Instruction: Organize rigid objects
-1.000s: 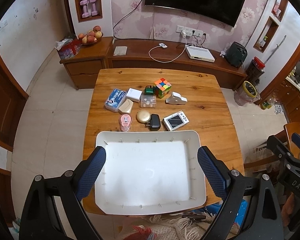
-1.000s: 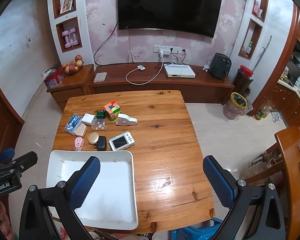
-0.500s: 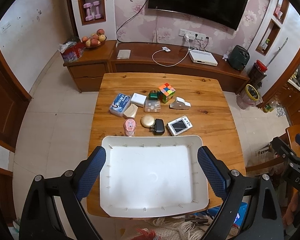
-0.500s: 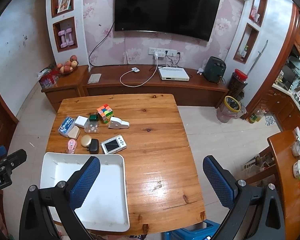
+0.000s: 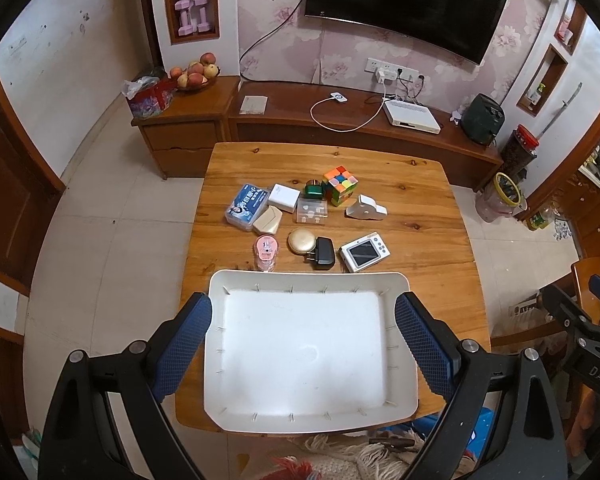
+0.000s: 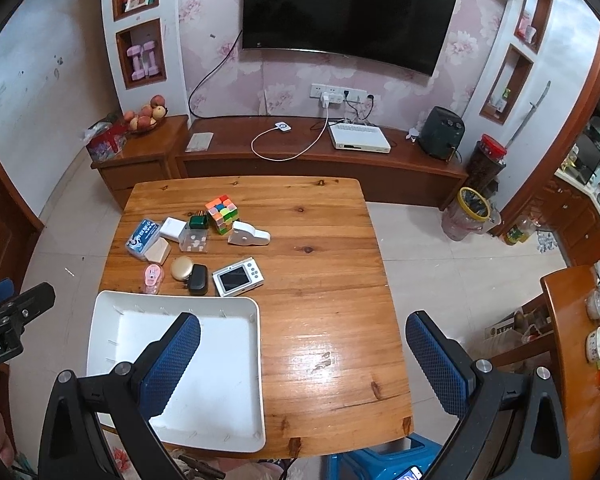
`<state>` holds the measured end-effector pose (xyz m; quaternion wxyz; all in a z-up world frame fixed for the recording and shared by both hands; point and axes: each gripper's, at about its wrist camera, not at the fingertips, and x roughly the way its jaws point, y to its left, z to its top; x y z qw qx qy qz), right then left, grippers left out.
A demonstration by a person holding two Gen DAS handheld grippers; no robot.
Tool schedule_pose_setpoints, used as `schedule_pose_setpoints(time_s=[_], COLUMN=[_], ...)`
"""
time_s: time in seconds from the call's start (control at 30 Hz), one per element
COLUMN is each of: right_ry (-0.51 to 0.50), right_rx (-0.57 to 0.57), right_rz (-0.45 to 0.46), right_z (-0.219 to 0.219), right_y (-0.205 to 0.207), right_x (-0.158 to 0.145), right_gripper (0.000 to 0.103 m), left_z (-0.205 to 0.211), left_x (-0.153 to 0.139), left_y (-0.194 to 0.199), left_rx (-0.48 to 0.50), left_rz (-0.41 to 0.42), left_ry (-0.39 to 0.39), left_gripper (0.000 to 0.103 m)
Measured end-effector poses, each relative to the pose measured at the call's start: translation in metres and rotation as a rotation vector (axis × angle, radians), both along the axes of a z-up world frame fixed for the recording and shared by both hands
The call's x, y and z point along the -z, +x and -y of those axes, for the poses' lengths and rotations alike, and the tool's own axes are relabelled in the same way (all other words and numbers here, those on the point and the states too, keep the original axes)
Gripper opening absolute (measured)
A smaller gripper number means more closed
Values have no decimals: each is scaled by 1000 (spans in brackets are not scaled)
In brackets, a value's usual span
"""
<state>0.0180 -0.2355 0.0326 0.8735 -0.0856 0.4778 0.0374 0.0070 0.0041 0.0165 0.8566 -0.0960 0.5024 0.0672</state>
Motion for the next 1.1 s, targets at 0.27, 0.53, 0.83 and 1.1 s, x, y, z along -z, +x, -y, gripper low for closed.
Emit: schedule_pose_setpoints(time_s=[0.27, 0.53, 0.83, 1.1], right_ry=[-9, -19, -4, 22], right_rx=[-12, -13, -15, -16], right_rz=[5, 7, -8, -36], right_z=[-4, -6, -8, -12], right_y=[4, 10, 20, 32], right_x=[-2, -5, -5, -5], right_gripper=[103, 103, 103, 103], left_z=[-4, -5, -4, -5], left_x=[0, 3, 6, 7], left_y=[4, 5, 20, 28], left_rx=[-3, 0, 20, 26], left_rz=[-7, -12, -33, -41], left_ry=[-5, -4, -1, -6], left_gripper=[94, 94, 94, 94])
